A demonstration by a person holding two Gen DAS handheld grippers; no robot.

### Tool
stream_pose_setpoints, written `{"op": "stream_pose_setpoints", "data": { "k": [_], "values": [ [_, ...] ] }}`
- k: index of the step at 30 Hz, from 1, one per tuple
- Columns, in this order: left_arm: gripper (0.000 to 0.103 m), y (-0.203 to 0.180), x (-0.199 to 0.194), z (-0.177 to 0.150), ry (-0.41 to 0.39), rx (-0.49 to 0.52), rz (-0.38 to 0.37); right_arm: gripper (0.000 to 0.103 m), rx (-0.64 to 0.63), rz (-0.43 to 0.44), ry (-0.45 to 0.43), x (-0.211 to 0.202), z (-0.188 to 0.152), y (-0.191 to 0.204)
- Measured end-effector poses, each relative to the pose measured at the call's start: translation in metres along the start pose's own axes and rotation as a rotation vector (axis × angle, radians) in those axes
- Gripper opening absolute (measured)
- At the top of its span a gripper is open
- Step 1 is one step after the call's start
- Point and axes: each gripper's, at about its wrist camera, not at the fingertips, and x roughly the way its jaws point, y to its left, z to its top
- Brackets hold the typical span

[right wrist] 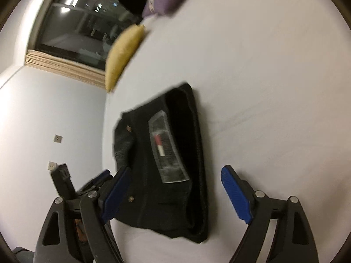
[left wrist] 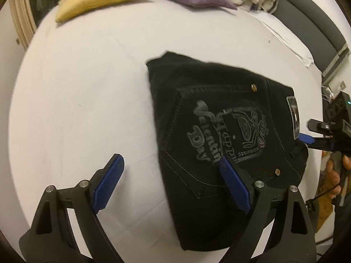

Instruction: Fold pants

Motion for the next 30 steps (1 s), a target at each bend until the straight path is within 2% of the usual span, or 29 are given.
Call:
{"op": "stream_pose_setpoints", "data": {
  "k": [3, 6, 11, 14, 15, 17, 19, 20, 22, 24, 25, 30],
  "values": [
    [0.089, 0.0, 0.013, 0.003, 0.02, -0.012, -0.021, 0.087, -0.009, -0.007, 0.023, 0.019, 0.002, 0.0],
    [0.089, 0.002, 0.02, 0.008, 0.031, -0.03, -0.04, 0.094, -0.028, -0.006, 0.017, 0.023, 0.002, 0.006],
    [0.09, 0.001, 0.027, 0.013, 0.039, -0.016, -0.03, 0.095, -0.118, -0.057, 0.055, 0.034, 0.005, 0.021],
    [0.09, -0.004, 0.031, 0.016, 0.047, -0.006, -0.009, 0.091, -0.158, -0.095, 0.069, 0.039, 0.007, 0.026],
    [0.09, -0.006, 0.032, 0.016, 0.048, -0.003, -0.004, 0.085, -0.166, -0.106, 0.073, 0.041, 0.008, 0.028],
    [0.089, -0.008, 0.033, 0.018, 0.049, 0.003, 0.002, 0.083, -0.18, -0.135, 0.079, 0.045, 0.008, 0.032],
    [0.089, -0.014, 0.037, 0.021, 0.051, 0.008, 0.002, 0.077, -0.202, -0.165, 0.083, 0.047, 0.008, 0.035],
    [0.086, -0.015, 0.038, 0.022, 0.053, 0.013, 0.001, 0.075, -0.206, -0.179, 0.083, 0.048, 0.008, 0.036],
    [0.078, -0.02, 0.037, 0.02, 0.058, 0.019, -0.014, 0.059, -0.195, -0.195, 0.078, 0.046, 0.008, 0.034],
    [0.063, -0.026, 0.038, 0.021, 0.063, 0.031, -0.031, 0.051, -0.185, -0.201, 0.074, 0.045, 0.009, 0.033],
    [0.062, -0.03, 0.039, 0.022, 0.064, 0.042, -0.024, 0.047, -0.186, -0.203, 0.069, 0.044, 0.008, 0.033],
    [0.038, -0.039, 0.039, 0.024, 0.056, 0.061, -0.024, 0.036, -0.238, -0.252, 0.047, 0.042, 0.002, 0.045]
  ]
}}
